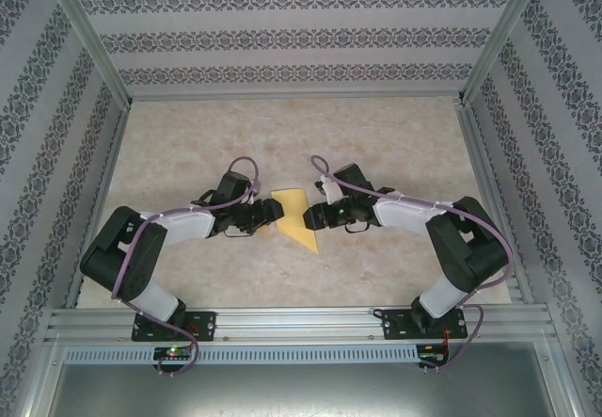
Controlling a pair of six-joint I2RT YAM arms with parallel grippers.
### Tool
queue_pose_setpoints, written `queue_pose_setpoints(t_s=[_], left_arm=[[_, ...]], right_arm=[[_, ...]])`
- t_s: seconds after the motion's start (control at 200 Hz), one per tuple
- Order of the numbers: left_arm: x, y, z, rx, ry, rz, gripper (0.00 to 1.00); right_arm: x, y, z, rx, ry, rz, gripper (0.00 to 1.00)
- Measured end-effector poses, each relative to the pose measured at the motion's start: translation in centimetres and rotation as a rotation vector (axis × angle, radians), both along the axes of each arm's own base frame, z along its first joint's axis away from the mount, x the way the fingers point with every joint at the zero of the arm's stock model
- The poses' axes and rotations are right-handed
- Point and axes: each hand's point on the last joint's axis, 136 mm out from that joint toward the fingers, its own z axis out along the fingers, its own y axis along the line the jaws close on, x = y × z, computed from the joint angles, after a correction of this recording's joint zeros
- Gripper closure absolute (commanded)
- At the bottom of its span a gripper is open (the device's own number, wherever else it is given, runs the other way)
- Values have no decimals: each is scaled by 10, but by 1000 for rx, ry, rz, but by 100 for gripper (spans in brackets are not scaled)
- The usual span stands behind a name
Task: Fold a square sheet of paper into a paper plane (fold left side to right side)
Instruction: Fourth fold the wing at the center of the table.
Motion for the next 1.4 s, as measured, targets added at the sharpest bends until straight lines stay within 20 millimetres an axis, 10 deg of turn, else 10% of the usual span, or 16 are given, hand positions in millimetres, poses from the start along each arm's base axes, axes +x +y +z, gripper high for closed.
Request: queue_pose_setpoints(t_s=[0.41,1.404], left_arm=[[14,-18,11,-101,-6,5,69],[25,-34,34,-167,-17,10,71]], right_arm=[[-54,19,-7,-143,-161,148,39],[-32,16,-24,-328,-283,123,66]])
